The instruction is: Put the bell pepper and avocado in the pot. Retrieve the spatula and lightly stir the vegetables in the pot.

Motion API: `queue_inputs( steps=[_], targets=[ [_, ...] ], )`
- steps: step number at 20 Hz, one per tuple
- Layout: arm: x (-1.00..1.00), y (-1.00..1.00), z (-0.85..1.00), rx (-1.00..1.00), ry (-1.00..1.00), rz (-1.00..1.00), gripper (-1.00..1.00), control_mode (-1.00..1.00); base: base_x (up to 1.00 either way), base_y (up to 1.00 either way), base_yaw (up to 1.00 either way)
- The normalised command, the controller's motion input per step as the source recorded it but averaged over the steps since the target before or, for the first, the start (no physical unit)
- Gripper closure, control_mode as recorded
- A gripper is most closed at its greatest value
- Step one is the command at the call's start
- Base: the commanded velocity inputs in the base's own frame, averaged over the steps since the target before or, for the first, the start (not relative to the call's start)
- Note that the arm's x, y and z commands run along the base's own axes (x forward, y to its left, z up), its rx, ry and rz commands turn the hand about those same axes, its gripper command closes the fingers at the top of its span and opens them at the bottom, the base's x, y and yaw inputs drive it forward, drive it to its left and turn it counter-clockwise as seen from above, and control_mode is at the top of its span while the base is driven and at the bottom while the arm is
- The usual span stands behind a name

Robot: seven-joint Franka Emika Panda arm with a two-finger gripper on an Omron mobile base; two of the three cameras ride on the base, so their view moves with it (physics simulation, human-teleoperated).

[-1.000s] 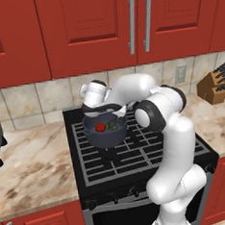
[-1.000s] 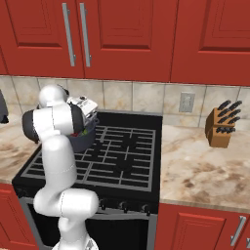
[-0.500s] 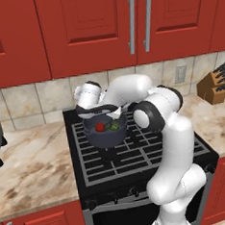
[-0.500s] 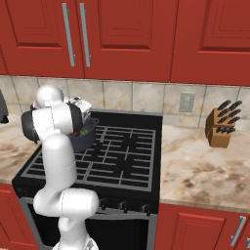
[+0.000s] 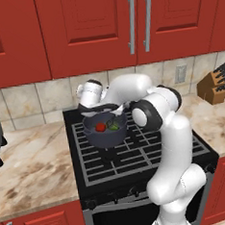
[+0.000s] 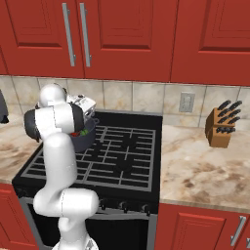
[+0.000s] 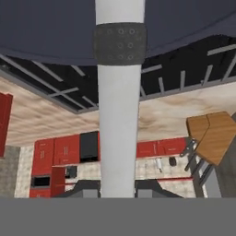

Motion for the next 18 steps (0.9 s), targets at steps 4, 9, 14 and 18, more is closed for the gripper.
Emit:
queue_inputs(
  steps=[4,9,14,18],
  targets=[
    [0.03,-0.37,0.35,-0.12,0.00,0.00,1.00,-1.00,0.00,0.00,0.00],
    [0.00,-0.06,0.10,-0.03,0.00,0.00,1.00,-1.00,0.00,0.00,0.00],
    [0.04,0.00,0.03,-0.02,0.00,0.00,1.00,-1.00,0.00,0.00,0.00],
    [0.33,0.00,-0.16,-0.10,0.00,-0.02,1.00,-1.00,0.00,0.00,0.00]
  ],
)
